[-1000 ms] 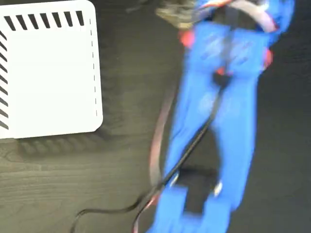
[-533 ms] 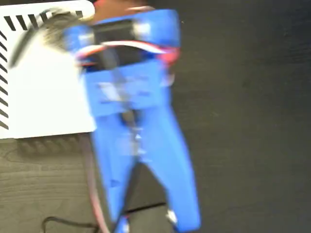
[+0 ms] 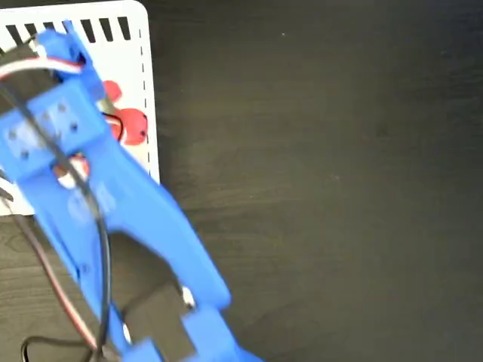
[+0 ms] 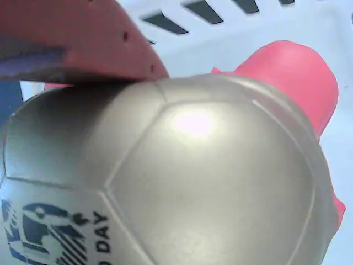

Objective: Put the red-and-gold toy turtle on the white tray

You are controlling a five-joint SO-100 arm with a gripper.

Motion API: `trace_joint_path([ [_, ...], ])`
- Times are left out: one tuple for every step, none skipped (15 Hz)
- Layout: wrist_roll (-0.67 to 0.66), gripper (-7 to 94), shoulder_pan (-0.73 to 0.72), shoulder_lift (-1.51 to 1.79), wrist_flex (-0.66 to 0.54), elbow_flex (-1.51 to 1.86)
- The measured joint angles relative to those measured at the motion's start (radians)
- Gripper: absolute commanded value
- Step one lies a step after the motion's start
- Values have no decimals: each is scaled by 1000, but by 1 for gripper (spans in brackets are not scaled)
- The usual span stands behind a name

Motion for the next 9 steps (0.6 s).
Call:
trace_joint_path([
  [2, 0, -8, -38, -8, -6],
  [2, 0, -15, -61, -14, -6],
  [2, 0, -18, -72, -29, -6],
  [2, 0, -14, -81, -38, -14],
  [2, 0, -11, -95, -41, -26],
  [2, 0, -12, -115, -44, -37],
  [3, 0, -14, -132, -51, -51],
  [0, 0, -14, -149, -66, -69],
  [-8, 0, -9, -166, -84, -77],
])
